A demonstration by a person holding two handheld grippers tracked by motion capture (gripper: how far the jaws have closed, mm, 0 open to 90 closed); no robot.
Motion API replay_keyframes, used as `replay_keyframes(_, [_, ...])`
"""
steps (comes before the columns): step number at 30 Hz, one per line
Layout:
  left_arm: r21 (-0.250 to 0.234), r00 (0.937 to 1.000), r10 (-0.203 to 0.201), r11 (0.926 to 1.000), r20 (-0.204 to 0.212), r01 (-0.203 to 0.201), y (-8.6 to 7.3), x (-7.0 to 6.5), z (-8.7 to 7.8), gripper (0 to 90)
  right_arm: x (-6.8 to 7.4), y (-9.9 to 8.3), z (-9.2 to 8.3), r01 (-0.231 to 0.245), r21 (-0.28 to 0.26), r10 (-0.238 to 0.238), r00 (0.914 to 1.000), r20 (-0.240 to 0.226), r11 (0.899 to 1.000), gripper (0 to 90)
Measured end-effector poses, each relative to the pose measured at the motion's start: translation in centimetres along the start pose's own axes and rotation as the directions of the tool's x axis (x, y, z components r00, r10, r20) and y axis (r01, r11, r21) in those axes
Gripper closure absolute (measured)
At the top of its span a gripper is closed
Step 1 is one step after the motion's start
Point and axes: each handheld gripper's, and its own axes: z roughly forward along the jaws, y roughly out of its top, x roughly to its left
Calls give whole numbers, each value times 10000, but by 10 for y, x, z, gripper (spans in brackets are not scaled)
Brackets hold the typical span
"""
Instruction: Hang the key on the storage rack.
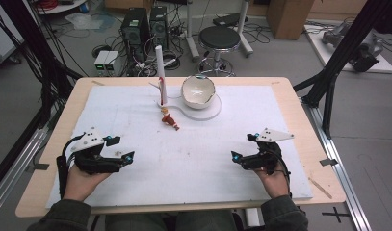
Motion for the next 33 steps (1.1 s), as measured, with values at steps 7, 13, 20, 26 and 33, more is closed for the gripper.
replay_keyframes(7, [167, 10000, -22, 9999, -96, 24, -9, -1, -2, 217, 0, 0, 0, -18, 10, 18, 10000, 49, 10000, 48])
replay_keyframes(13, [197, 9998, -9, 9998, -178, 13, -14, -3, -5, 216, 0, 0, -1, -30, 23, 30, 10000, 36, 10000, 49])
replay_keyframes(20, [161, 9998, -42, 9999, -210, 45, -19, -5, -10, 214, -1, -1, -1, -45, 41, 44, 10000, 68, 10000, 49])
replay_keyframes(26, [182, 9996, -51, 9998, -261, 55, -24, -7, -13, 214, 1, -2, 0, 78, 109, -78, 10000, 21, 9999, 48])
replay_keyframes(33, [196, 9995, -56, 9998, -305, 62, -30, -8, -15, 214, 2, -2, 2, 110, 185, -109, 9999, -33, 9998, 49])
